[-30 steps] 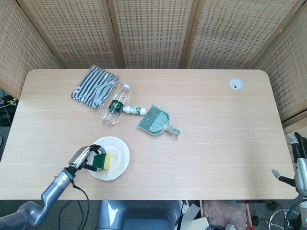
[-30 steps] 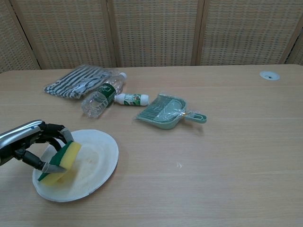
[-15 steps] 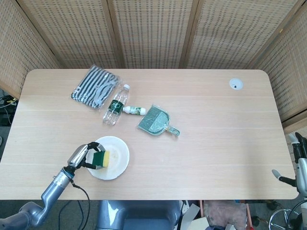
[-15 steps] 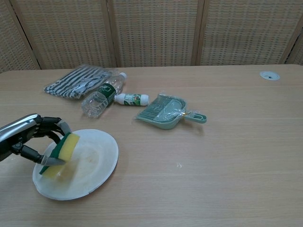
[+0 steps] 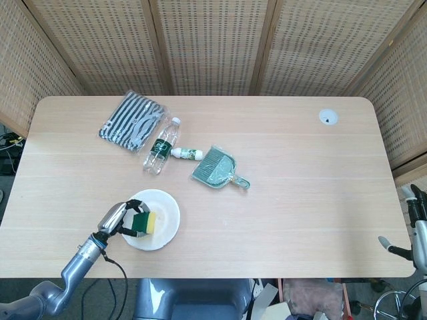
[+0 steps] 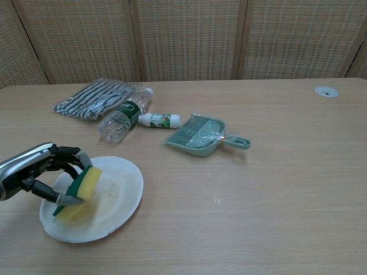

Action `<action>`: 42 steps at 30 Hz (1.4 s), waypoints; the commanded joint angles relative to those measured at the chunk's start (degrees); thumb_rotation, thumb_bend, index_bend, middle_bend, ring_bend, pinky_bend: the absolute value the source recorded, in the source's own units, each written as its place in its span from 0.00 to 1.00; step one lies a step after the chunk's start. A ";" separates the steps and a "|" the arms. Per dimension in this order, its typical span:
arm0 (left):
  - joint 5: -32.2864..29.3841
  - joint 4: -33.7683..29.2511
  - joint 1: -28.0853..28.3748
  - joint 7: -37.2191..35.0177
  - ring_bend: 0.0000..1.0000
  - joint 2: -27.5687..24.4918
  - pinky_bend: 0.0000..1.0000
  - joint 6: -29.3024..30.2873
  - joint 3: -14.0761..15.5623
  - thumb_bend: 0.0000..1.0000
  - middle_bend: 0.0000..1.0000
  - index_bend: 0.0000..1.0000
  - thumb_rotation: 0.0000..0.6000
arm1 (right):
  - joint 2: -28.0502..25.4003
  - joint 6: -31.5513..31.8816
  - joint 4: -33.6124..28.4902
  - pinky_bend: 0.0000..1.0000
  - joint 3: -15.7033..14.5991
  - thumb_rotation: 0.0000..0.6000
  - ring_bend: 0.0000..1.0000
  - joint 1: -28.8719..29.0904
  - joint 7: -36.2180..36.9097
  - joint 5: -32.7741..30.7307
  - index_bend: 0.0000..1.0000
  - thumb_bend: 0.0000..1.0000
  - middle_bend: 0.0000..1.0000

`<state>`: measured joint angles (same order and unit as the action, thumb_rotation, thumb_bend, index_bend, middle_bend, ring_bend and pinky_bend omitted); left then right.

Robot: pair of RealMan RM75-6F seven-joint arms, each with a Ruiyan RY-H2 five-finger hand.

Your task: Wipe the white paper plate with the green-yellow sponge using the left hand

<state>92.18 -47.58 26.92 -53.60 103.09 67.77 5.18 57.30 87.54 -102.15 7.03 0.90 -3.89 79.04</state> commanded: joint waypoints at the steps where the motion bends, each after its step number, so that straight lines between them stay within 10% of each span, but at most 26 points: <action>1: 0.56 2.07 -0.46 -0.29 0.31 1.41 0.36 -0.07 0.86 0.03 0.49 0.65 1.00 | 0.01 -0.05 0.01 0.00 0.04 1.00 0.00 0.03 0.00 -0.10 0.00 0.00 0.00; 42: 1.15 5.45 -1.02 -4.16 0.31 3.20 0.36 6.80 -1.33 0.05 0.49 0.65 1.00 | -0.06 -0.16 0.25 0.00 0.26 1.00 0.00 0.06 0.31 -0.60 0.00 0.00 0.00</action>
<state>93.64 -41.95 25.83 -57.69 106.50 74.59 4.17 57.23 87.39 -101.91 7.30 0.95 -3.58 78.43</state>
